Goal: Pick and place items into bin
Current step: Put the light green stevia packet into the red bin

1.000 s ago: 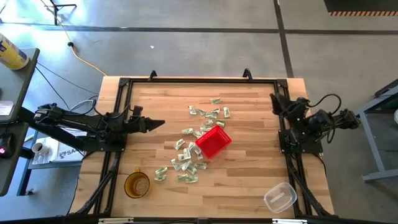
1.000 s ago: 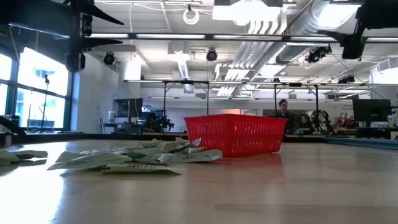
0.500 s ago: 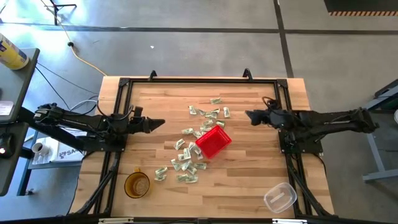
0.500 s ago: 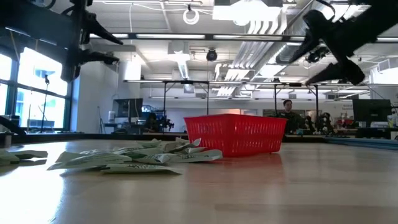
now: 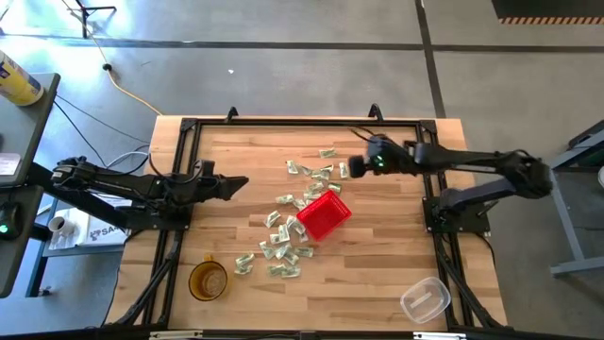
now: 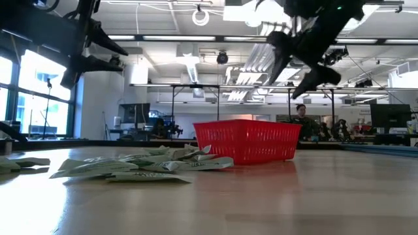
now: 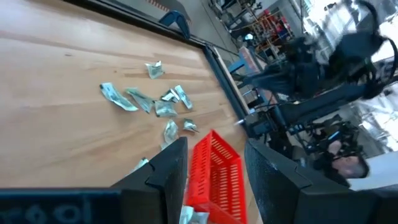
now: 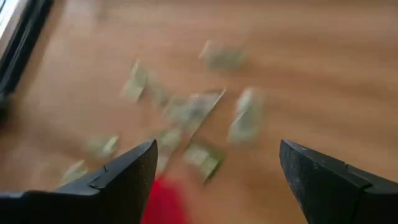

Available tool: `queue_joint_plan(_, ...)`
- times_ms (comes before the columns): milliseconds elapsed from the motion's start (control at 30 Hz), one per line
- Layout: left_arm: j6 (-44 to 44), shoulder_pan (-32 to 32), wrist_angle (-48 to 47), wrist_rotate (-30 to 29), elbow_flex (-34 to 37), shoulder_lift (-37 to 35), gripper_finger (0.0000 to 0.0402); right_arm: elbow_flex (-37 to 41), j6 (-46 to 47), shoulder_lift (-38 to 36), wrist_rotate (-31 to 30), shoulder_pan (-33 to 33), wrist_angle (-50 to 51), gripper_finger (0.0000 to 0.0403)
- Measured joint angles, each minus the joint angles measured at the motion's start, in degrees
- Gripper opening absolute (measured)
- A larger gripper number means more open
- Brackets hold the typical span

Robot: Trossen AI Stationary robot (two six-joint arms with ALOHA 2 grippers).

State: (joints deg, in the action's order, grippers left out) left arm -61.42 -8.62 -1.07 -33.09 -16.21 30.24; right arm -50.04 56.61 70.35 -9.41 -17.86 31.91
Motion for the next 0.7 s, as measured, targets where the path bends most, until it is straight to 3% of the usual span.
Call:
queue_joint_plan(167, 1.1, 0.0, -3.4, -0.1, 0.0, -0.8, 0.0193, -6.7, 12.1, 9.9, -6.8, -0.1, 9.8, 0.0327)
queue_joint_plan(233, 0.3, 0.0, -5.5, -0.1, 0.0, -1.7, 0.0193, -9.2, 13.2, 13.3, -5.9, -0.1, 14.0, 0.0327)
queue_joint_plan(433, -5.9, 0.0, -10.1, 0.7, 0.0, -3.6, 0.0193, -17.7, 1.2, 22.8, -4.4, -0.6, 25.2, 0.0327)
queue_joint_plan(600, -7.0, 0.0, -10.3, 4.6, 0.0, -3.5, 0.0193, -21.3, -7.6, 30.2, 2.6, -3.4, 19.5, 0.0327)
queue_joint_plan(700, -8.1, 0.0, -11.1, 5.8, 0.0, -3.5, 0.0193, -22.4, -11.1, 33.7, 2.8, -4.8, 16.0, 0.0327)
